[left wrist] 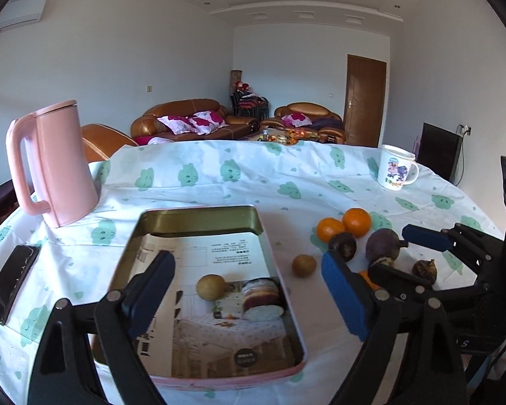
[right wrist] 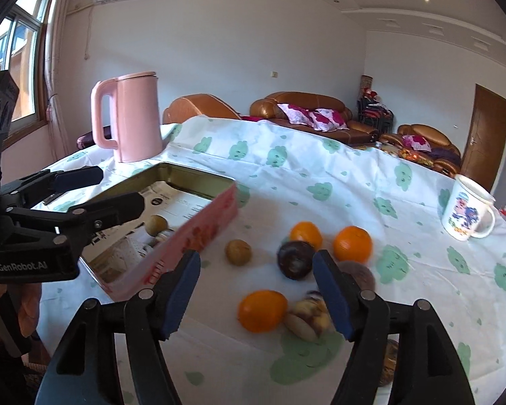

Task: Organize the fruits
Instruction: 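Grasp a dark round fruit with the right tool while the left tool reaches an orange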

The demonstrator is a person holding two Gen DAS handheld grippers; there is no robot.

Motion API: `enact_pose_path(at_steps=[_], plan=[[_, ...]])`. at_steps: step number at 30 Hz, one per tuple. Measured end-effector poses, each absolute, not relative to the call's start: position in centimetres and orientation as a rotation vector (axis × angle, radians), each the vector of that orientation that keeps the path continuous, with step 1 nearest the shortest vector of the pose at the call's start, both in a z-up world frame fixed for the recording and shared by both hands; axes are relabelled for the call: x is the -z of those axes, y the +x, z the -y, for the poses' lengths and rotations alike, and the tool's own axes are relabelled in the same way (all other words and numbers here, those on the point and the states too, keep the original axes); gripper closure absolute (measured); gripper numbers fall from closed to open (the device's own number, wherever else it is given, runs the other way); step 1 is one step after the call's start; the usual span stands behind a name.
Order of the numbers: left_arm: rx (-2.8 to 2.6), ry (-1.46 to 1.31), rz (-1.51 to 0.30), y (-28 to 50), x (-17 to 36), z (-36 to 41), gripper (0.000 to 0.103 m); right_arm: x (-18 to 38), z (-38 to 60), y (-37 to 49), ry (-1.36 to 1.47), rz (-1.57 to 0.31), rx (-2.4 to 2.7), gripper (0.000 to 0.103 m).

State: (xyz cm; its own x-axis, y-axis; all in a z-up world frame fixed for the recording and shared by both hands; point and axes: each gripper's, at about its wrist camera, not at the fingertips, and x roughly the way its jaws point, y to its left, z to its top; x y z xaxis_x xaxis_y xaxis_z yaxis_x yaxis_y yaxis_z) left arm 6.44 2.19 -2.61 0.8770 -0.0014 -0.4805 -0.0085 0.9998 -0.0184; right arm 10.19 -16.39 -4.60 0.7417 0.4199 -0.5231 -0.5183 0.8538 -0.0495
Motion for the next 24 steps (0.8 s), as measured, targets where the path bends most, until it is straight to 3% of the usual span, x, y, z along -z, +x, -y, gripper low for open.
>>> enact_pose_path(at_steps=[10, 16, 18, 20, 22, 24], plan=[[0.129, 0.089, -0.608, 8.5, 5.1, 5.2, 0.014, 6.8, 24.7, 12.7, -0.022, -0.661, -0.334, 0.031], [0.175, 0.107, -0.698, 10.2, 6.4, 6.9, 0.033, 7.9, 24.3, 13.1, -0.044, -0.728, -0.357, 0.031], [0.179, 0.119, -0.72, 10.5, 6.9, 7.2, 0.035, 8.2, 24.1, 13.4, -0.048, -0.752, -0.368, 0.031], [0.188, 0.123, -0.717, 10.6, 6.8, 7.4, 0.036, 8.3, 24.0, 13.6, -0.054, -0.771, -0.375, 0.035], [0.187, 0.14, -0.722, 10.7, 6.9, 7.7, 0.036, 8.7, 23.9, 13.8, -0.063, -0.795, -0.375, 0.048], [0.209, 0.149, -0.736, 10.9, 7.2, 8.0, 0.048, 8.7, 23.8, 13.9, -0.069, -0.804, -0.377, 0.051]])
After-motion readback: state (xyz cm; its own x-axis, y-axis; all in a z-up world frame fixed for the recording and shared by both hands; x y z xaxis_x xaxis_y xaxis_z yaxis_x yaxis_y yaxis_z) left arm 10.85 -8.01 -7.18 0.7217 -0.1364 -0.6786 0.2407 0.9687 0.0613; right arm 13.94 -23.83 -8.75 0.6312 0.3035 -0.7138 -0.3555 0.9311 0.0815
